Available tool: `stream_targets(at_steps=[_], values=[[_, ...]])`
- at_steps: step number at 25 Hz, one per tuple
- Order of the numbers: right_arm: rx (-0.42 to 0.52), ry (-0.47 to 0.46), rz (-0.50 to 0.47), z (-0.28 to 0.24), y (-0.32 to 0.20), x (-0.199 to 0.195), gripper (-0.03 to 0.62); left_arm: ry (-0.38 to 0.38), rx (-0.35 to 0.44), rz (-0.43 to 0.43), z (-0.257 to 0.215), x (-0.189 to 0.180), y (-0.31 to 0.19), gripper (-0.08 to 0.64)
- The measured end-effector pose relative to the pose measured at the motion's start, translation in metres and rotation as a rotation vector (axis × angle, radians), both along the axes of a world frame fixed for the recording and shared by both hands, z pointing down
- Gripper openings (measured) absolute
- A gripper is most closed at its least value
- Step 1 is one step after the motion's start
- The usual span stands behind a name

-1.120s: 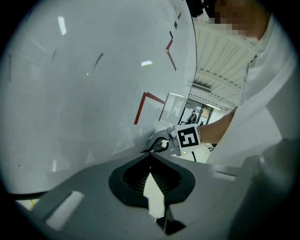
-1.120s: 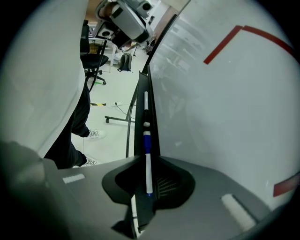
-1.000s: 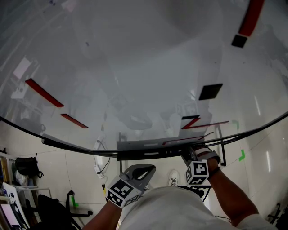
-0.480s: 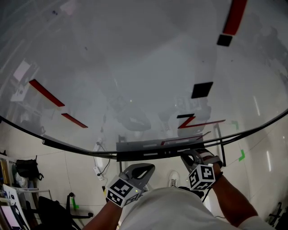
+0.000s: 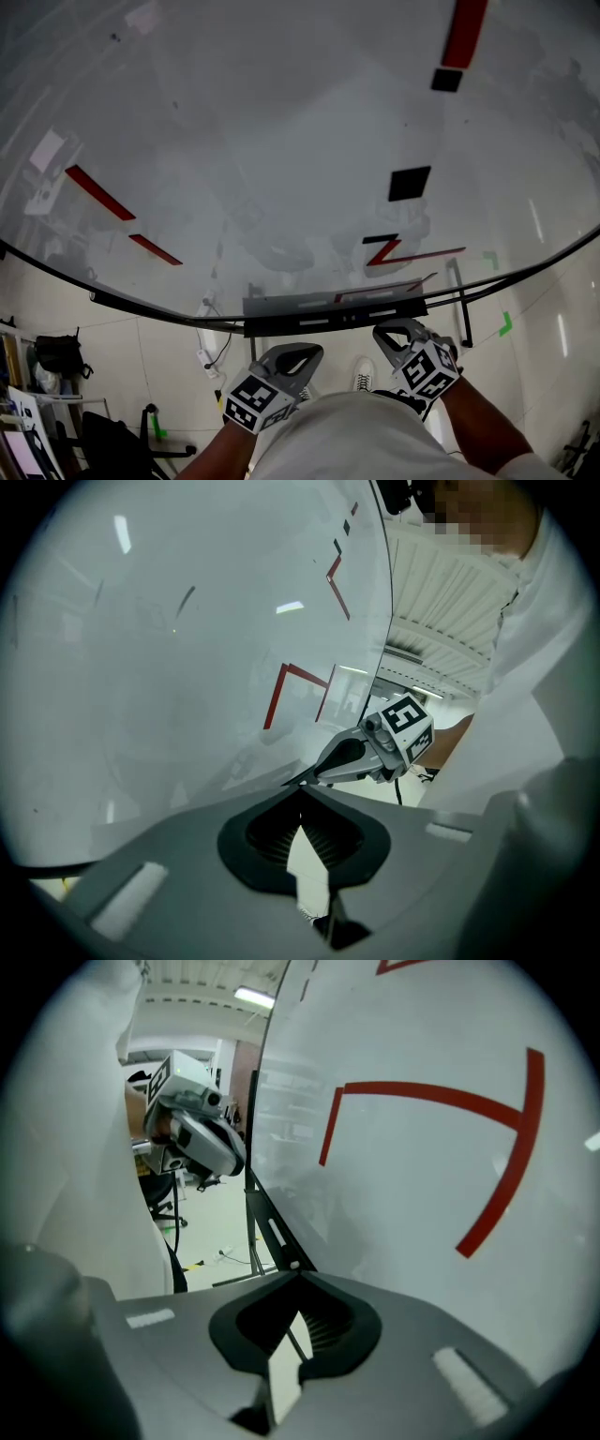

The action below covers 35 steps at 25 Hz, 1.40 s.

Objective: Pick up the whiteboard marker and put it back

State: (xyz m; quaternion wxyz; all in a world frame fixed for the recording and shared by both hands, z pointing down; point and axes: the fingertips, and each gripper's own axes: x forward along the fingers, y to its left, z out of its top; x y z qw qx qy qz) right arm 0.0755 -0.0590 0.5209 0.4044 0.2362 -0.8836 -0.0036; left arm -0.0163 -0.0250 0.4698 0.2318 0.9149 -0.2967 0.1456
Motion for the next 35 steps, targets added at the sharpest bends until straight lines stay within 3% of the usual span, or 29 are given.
stream_targets(at_steps=[7, 12, 23, 35], values=[[-0.120, -0.272, 0.099, -0.030, 0.001, -0.002, 0.002, 0.008, 0.010, -0.004, -0.003, 0.001, 0.000, 0.017], [-0.140, -0.315, 0.091, -0.037, 0.005, -0.005, 0.002, 0.011, 0.016, 0.003, -0.005, 0.004, 0.002, 0.017], [-0.313, -0.593, 0.207, -0.049, 0.009, -0.008, 0.002, 0.046, 0.016, 0.002, -0.009, -0.001, 0.003, 0.017], [-0.195, -0.600, 0.324, -0.069, 0.039, -0.012, 0.002, 0.085, 0.061, 0.103, -0.027, -0.011, 0.019, 0.017]])
